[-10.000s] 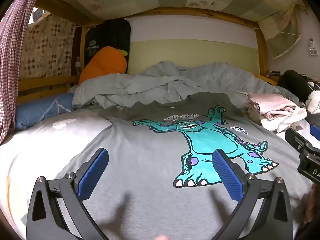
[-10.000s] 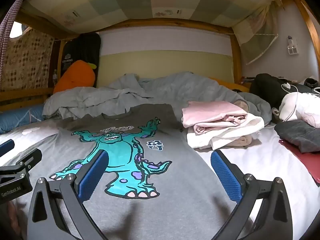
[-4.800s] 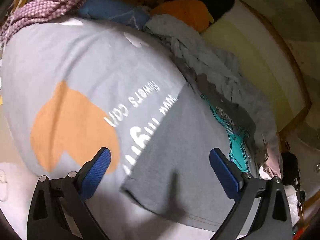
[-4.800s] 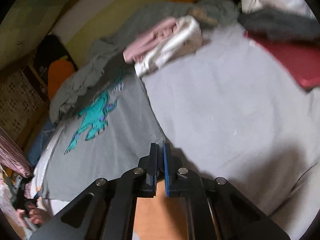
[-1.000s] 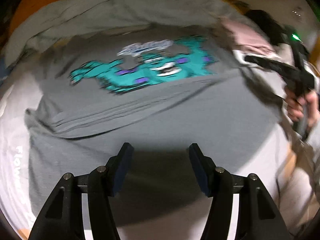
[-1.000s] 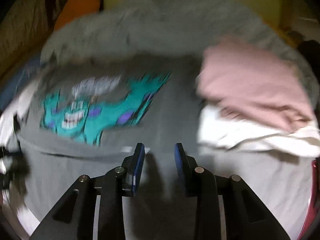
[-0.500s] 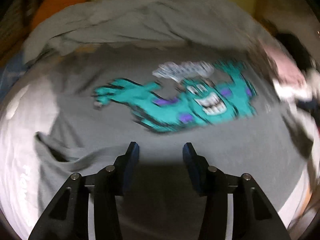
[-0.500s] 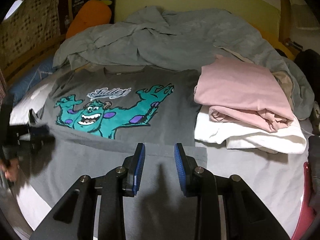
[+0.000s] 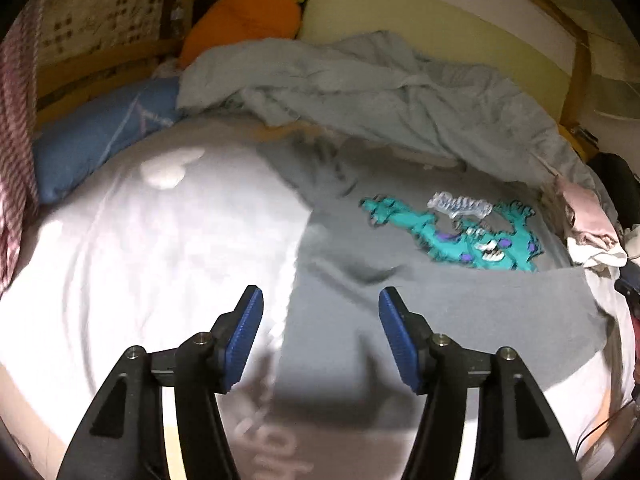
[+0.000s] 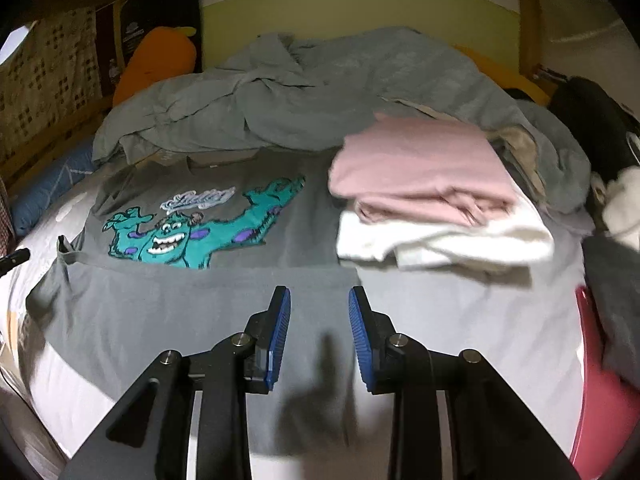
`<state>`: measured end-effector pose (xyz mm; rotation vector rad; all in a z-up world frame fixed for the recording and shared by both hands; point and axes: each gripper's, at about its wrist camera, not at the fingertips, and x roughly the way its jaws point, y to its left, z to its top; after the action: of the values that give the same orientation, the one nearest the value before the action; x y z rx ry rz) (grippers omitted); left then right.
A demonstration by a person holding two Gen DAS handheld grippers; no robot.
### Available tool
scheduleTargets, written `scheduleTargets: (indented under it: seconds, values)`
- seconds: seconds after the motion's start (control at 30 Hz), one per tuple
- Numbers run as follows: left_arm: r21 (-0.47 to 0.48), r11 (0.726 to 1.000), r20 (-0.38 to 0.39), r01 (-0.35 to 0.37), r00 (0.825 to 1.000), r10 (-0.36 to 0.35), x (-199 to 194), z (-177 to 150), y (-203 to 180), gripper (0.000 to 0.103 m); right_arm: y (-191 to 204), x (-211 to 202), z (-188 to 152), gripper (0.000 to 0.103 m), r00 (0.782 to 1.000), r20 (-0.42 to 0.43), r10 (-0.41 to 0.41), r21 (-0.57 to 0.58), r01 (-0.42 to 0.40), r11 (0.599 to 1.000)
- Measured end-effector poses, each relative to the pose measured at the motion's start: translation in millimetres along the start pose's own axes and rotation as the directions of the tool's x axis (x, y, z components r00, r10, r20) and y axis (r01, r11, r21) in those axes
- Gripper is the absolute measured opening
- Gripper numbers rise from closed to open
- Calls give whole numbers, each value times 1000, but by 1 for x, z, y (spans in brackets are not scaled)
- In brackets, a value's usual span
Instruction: Fold small clothes
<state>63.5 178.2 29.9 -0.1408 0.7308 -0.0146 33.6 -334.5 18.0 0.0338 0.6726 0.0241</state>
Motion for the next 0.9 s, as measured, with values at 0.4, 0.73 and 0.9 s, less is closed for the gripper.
scheduleTargets:
  seconds: [0.4, 0.73, 0.9]
  values:
    - [103, 994, -120, -28, 992, 40, 12, -58, -11, 8, -39, -10, -57, 31, 988, -78, 129, 253, -106, 962]
    - [-52, 994, -71, -96, 993, 92, -14, -76, 10, 0, -21, 2, -66, 31, 980, -131, 151, 208, -121, 970]
    - [-116, 985, -103, -125, 988, 113, -7, -78, 29, 0, -13, 3, -70, 6, 986, -148, 75, 140, -54, 989]
